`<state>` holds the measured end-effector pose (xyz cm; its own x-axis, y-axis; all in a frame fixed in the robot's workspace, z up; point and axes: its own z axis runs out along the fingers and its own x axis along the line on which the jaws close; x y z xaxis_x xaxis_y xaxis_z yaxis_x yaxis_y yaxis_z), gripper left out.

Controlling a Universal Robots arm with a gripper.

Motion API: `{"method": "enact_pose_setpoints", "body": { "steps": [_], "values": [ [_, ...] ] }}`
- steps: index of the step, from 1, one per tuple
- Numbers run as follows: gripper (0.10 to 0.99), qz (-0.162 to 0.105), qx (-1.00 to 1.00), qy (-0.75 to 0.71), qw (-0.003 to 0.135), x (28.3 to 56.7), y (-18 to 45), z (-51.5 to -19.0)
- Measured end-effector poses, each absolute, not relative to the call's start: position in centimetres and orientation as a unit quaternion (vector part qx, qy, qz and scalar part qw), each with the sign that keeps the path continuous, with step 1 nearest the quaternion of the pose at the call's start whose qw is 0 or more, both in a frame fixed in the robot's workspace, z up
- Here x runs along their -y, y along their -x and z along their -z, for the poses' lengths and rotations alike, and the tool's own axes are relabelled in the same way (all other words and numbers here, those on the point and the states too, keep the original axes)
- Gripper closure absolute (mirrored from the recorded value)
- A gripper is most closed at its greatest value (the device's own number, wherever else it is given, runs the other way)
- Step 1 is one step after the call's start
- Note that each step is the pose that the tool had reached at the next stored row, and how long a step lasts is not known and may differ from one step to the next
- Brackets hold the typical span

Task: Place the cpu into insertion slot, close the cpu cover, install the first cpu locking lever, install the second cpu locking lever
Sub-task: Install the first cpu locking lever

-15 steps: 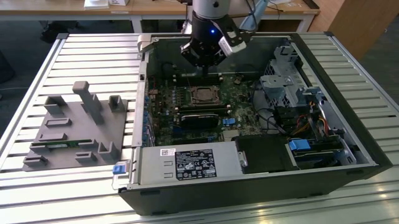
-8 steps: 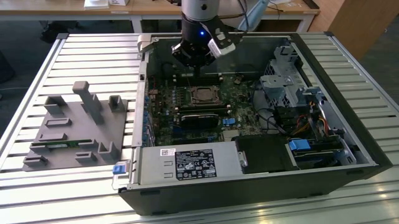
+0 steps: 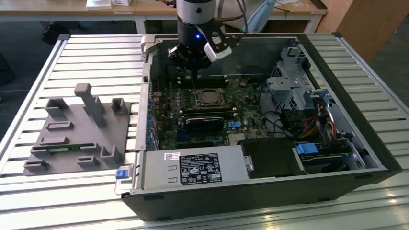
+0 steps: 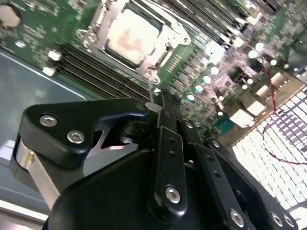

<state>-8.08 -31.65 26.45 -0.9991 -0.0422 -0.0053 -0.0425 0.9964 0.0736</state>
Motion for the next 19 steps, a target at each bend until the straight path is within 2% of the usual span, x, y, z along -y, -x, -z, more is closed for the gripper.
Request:
{"method": "enact_pose_setpoints", "body": {
  "steps": [9,19],
  "values": [
    [0.980,-0.037,-0.999,0.021,0.002,31.4,9.7,-26.0],
    [0.980,-0.037,-0.999,0.021,0.002,29.8,10.0,-25.7]
  ]
}}
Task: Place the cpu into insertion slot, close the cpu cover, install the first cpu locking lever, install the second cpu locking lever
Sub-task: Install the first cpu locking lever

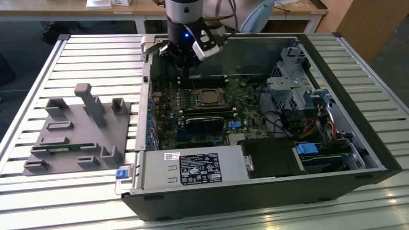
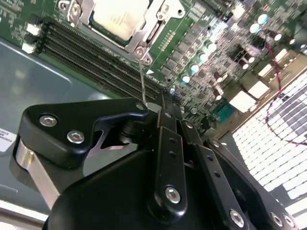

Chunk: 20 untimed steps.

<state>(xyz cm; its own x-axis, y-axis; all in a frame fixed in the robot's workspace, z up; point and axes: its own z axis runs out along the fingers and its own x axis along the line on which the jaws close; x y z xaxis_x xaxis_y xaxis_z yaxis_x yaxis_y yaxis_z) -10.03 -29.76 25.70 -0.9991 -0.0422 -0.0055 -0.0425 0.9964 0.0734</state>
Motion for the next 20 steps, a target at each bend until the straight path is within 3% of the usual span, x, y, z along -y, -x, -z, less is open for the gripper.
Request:
{"method": "enact_pose_setpoints", "body": {
  "steps": [20],
  "values": [
    [0.980,-0.045,-0.999,0.021,-0.001,29.0,5.2,-24.8]
  ]
}}
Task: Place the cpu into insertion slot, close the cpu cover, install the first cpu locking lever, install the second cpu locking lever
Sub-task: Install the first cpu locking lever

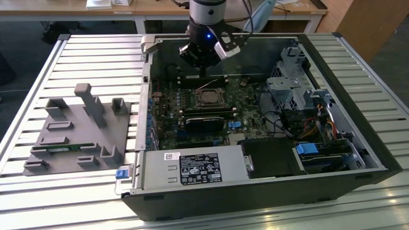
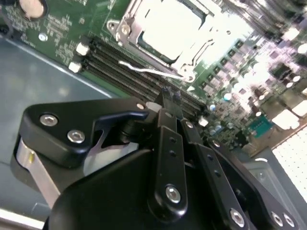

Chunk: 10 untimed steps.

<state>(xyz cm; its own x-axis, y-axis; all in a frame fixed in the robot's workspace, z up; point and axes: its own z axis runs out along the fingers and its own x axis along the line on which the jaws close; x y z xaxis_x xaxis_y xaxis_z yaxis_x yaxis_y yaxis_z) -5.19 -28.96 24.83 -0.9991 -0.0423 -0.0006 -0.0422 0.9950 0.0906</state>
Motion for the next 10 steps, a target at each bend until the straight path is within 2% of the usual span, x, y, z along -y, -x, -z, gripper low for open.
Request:
{"method": "enact_pose_setpoints", "body": {
  "steps": [10],
  "values": [
    [0.980,0.049,0.999,-0.021,0.001,28.94,4.26,-23.77]
  ]
}}
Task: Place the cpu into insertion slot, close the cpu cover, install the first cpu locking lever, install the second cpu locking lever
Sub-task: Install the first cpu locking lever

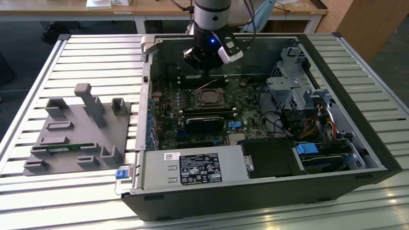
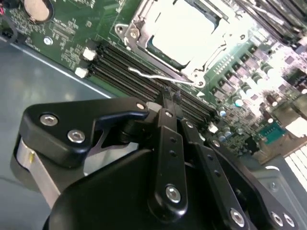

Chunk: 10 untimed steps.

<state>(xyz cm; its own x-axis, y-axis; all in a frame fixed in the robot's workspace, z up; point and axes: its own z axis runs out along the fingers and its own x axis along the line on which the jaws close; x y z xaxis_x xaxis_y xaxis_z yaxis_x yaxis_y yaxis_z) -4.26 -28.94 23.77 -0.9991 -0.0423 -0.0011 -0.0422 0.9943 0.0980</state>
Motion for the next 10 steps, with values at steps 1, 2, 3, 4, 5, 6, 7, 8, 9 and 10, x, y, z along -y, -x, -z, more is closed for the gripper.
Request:
{"method": "enact_pose_setpoints", "body": {
  "steps": [1,2,3,4,5,6,7,8,9,10],
  "values": [
    [0.980,0.049,0.999,-0.021,0.000,28.94,4.14,-23.63],
    [0.980,0.049,0.999,-0.021,0.000,28.94,4.05,-23.50],
    [0.980,0.049,0.999,-0.021,0.000,28.93,4.00,-23.35],
    [0.980,0.049,0.999,-0.021,0.000,28.92,3.98,-23.19],
    [0.980,0.049,0.999,-0.021,0.000,28.91,3.97,-23.04],
    [0.980,0.049,0.999,-0.021,0.000,28.90,3.96,-22.91],
    [0.980,0.049,0.999,-0.021,0.000,28.89,3.94,-22.82],
    [0.980,0.049,0.999,-0.021,0.000,28.88,3.91,-22.75],
    [0.980,0.049,0.999,-0.021,0.000,28.88,3.87,-22.72],
    [0.980,0.049,0.999,-0.021,0.001,28.88,3.82,-22.70]
  ]
}}
